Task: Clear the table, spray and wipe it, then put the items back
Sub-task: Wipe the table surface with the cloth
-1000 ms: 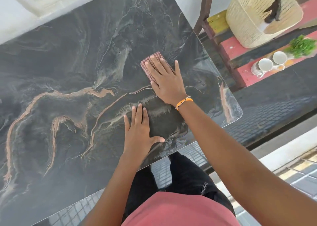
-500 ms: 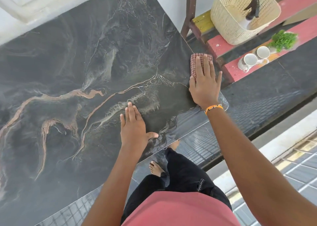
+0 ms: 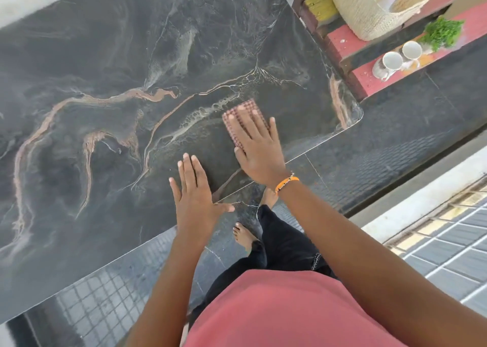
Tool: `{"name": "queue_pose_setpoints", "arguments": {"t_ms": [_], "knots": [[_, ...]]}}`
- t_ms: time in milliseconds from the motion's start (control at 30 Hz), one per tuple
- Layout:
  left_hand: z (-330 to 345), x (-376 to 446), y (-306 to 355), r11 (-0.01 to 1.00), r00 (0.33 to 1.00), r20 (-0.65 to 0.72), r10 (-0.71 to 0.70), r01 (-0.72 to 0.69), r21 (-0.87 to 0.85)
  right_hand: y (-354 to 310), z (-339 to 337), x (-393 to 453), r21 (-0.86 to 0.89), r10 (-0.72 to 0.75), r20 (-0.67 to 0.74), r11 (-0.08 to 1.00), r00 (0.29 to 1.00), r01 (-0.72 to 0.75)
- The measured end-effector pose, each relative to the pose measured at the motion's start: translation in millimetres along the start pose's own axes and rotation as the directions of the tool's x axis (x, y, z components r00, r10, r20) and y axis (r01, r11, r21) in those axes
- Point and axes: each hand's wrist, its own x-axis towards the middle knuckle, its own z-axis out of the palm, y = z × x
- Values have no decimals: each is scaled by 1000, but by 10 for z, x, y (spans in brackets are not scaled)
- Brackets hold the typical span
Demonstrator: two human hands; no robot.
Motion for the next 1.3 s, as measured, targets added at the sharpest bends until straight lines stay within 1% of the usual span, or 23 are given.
{"name": "queue_pose_setpoints", "arguments": {"t_ms": [67, 167, 267, 333, 400, 533, 667, 767, 833, 933, 1000, 1067, 1167, 1233, 1300], "knots": [[28, -136, -125, 997, 997, -48, -61, 59, -39, -400, 165, -57, -3, -167, 55, 986, 984, 167], [104, -335, -314, 989, 987, -83, -135, 130, -65, -737, 345, -257, -7, -381, 148, 922, 913, 386], [205, -487, -432, 984, 987, -57, -149, 142, -103, -633, 357, -473, -37, -475, 152, 874, 867, 485], [265, -511, -431, 988, 989, -58, -136, 131, -86, -418, 300, -559, -70, -470, 125, 874, 874, 480], [307, -489, -389, 992, 990, -78, -118, 114, -51, -153, 206, -603, -94, -407, 90, 905, 909, 415], [333, -449, -373, 994, 983, -153, -104, 105, 2, 439, -27, -582, -133, -229, 55, 963, 972, 234], [338, -445, -472, 997, 969, -238, -62, 73, 34, 1036, -295, -517, -106, -15, -17, 994, 1000, 13], [300, -383, -563, 999, 950, -308, -39, 41, -2, 1358, -502, -488, -25, 164, -69, 986, 984, -166], [280, -338, -603, 999, 952, -305, -43, 42, -8, 1425, -565, -469, 41, 273, -85, 962, 958, -271], [274, -304, -614, 999, 950, -310, -46, 37, -34, 1228, -457, -490, 114, 406, -139, 913, 903, -392], [280, -313, -609, 998, 947, -317, -54, 40, -50, 919, -300, -553, 102, 427, -149, 904, 892, -416], [283, -328, -604, 997, 947, -315, -64, 48, -56, 495, -147, -615, 45, 352, -99, 936, 931, -349], [247, -313, -596, 996, 948, -307, -80, 63, -62, -201, 97, -669, 6, 113, 10, 994, 994, -113], [214, -319, -562, 995, 952, -291, -92, 81, -50, -528, 247, -729, -4, -103, 66, 995, 992, 104], [197, -337, -486, 994, 953, -282, -113, 108, -33, -563, 325, -779, -16, -302, 106, 952, 947, 305]]}}
